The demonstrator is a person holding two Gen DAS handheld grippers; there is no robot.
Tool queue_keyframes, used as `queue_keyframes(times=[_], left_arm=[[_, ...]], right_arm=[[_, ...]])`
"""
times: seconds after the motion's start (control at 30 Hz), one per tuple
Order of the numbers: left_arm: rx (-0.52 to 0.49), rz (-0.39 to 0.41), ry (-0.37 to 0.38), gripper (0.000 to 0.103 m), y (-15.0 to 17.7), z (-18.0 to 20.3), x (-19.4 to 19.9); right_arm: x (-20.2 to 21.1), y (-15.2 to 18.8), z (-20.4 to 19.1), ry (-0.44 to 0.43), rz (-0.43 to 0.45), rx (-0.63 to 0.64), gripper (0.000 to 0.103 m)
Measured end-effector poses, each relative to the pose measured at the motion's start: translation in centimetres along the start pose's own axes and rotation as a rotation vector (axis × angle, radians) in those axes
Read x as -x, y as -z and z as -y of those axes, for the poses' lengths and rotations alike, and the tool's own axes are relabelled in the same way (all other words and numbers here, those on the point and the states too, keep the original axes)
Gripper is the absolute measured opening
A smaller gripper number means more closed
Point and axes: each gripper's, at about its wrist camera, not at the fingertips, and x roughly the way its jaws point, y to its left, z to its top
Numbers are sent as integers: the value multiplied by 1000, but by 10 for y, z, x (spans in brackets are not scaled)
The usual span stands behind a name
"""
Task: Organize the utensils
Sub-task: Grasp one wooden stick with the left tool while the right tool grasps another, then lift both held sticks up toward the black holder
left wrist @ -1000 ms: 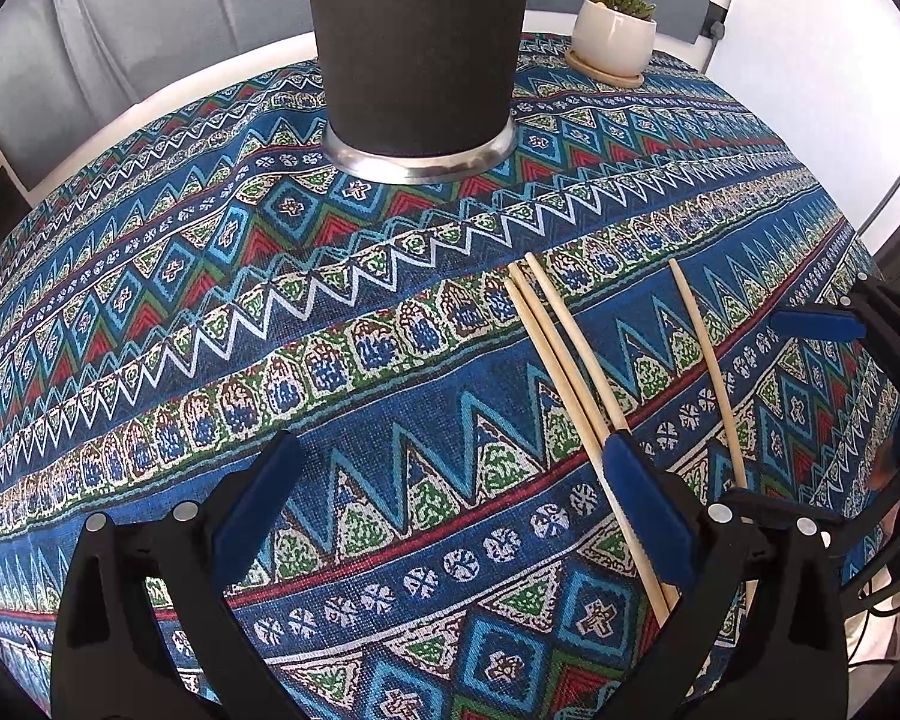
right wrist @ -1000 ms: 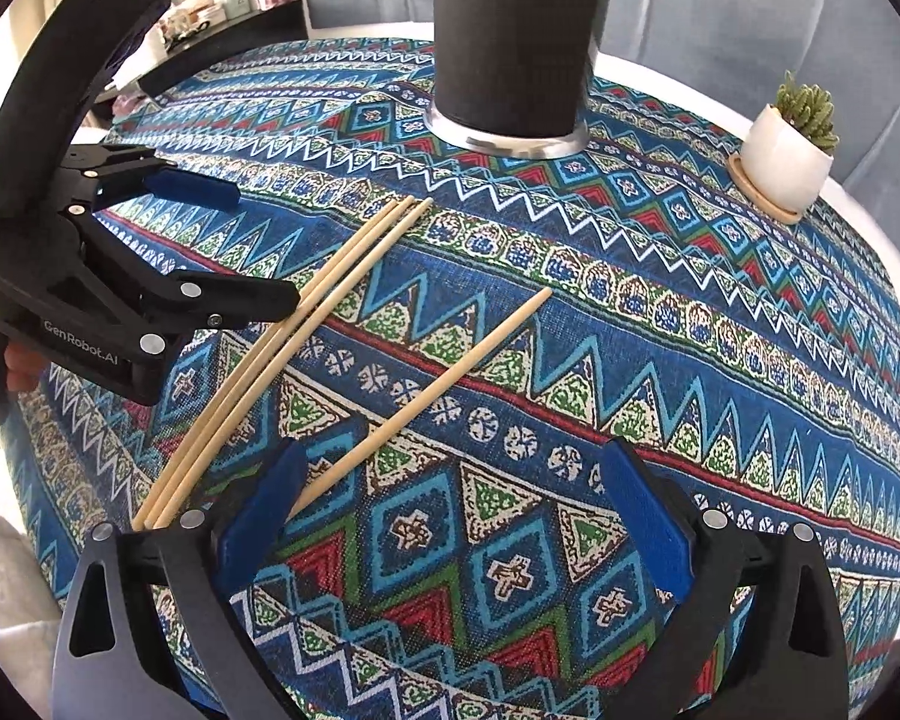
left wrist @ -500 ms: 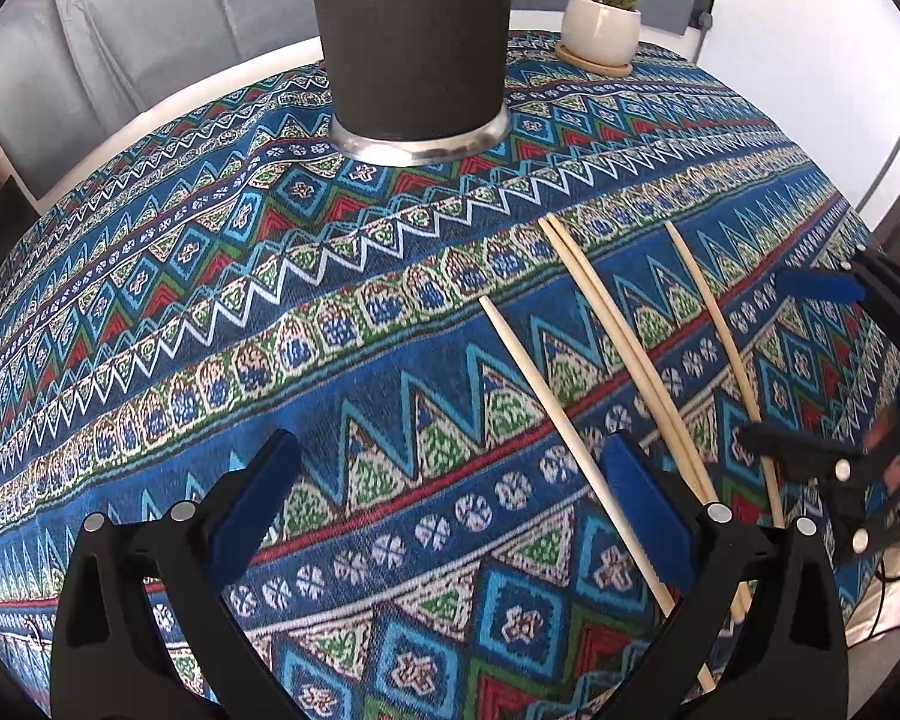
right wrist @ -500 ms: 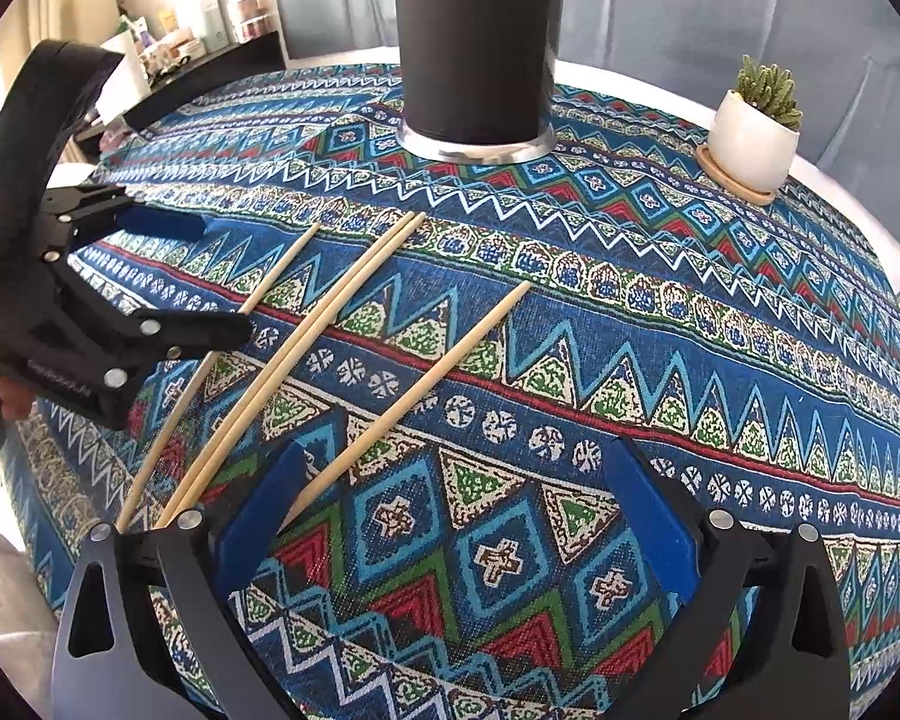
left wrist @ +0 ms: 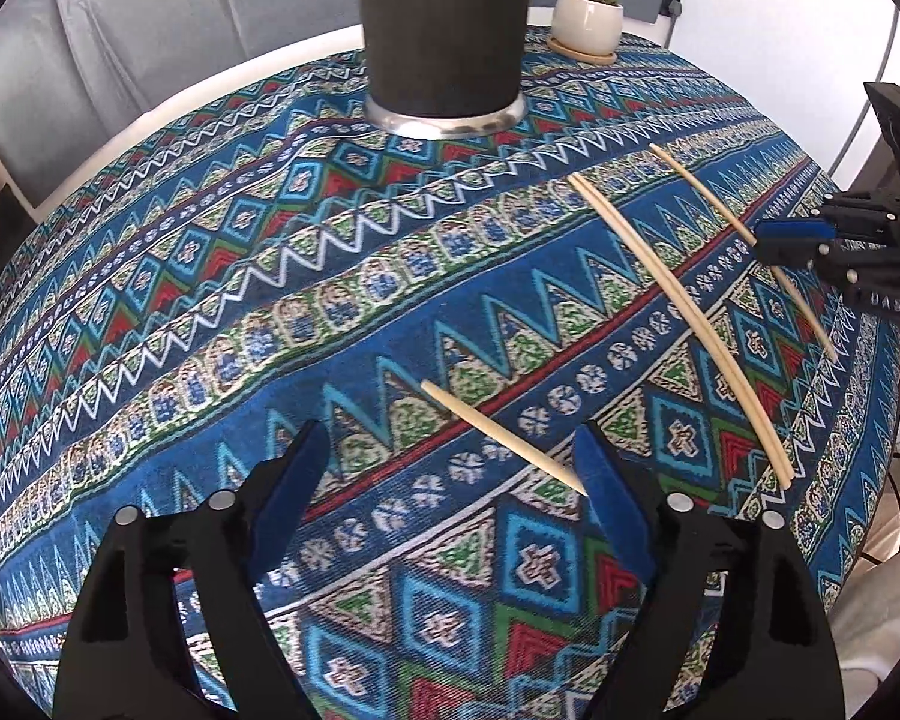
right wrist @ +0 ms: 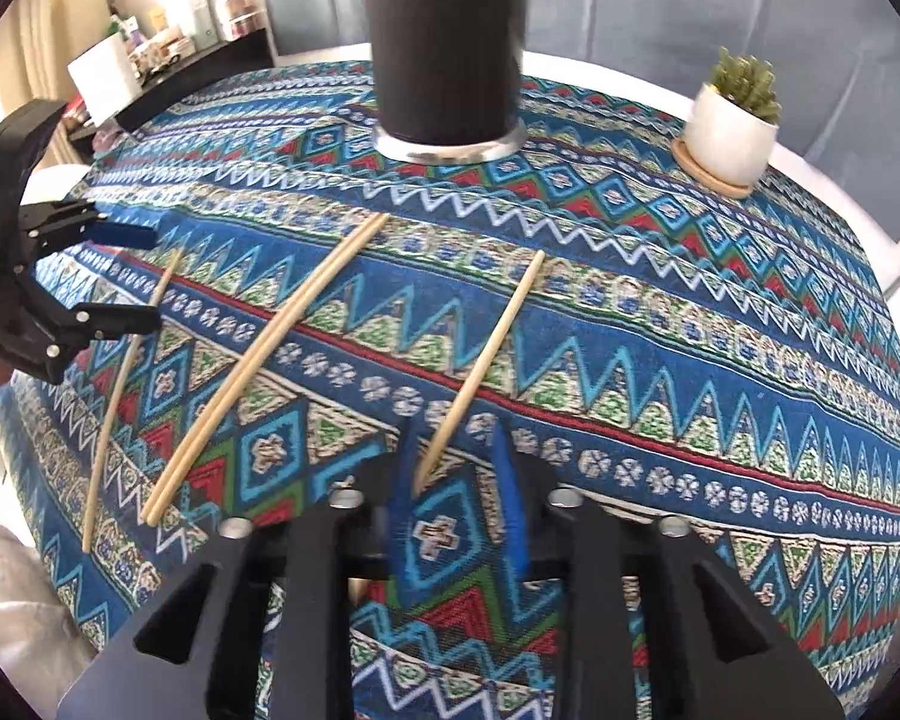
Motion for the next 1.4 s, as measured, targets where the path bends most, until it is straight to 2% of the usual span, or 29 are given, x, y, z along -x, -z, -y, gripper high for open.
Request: queue_keyframes(times=[0.03,0.13,0.2,0.33,0.4,0.47,0.5,0.53,0.57,0.6,0.63,0.73,0.77,0.8,0.9,0.97,1.0,1.1,1.13,1.4], left_arm=[[10,3,-6,64,1,-6,3],[90,-13,-11,15,3,-28,8],[153,-26,24,5,6,-45,11],[232,-45,98,4,10,-58,12],[312,-62,134,5,13,-66,12],[372,-87,145,13,15,-66,14],[378,-99,144,26,14,-61,16],[372,-110,135,33,14,-55,19],[362,-120,127,49,13,-46,21],[360,-126,130,59,12,-38,23],[364,-137,127,63,10,-31,25],[360,-206,102,64,9,-12,18],[354,-233,95,64,10,-6,14],[340,-225,58,63,9,0,15],[345,-217,-24,53,9,13,14],[296,-208,-106,47,10,26,12],[274,-189,-122,41,11,32,12],[247,-184,-104,15,8,44,11],[269,-198,-99,11,7,44,10],[406,-237,-44,5,8,21,10]], right_arm=[[0,-1,9,-8,-7,-28,5],[0,-1,27,-78,-14,-108,5],[-1,1,30,-94,-9,-134,5],[-1,5,36,-127,17,-180,5],[-2,5,38,-140,20,-194,5],[-1,4,36,-133,18,-181,5],[-1,4,34,-127,18,-171,5],[-1,3,32,-121,15,-158,5],[-1,2,31,-116,11,-143,5],[-1,2,29,-111,7,-124,5],[-1,1,28,-106,3,-104,5],[-1,0,26,-102,-10,-47,5],[-1,0,25,-101,-15,-29,5],[-1,-1,24,-99,-20,-10,5],[-2,-3,22,-98,-35,31,5],[-3,-3,19,-105,-33,62,5],[-3,-4,19,-111,-31,73,5],[-5,-5,22,-146,-21,83,5],[-5,-6,24,-157,-18,83,5],[-1,-12,39,-228,12,76,5]])
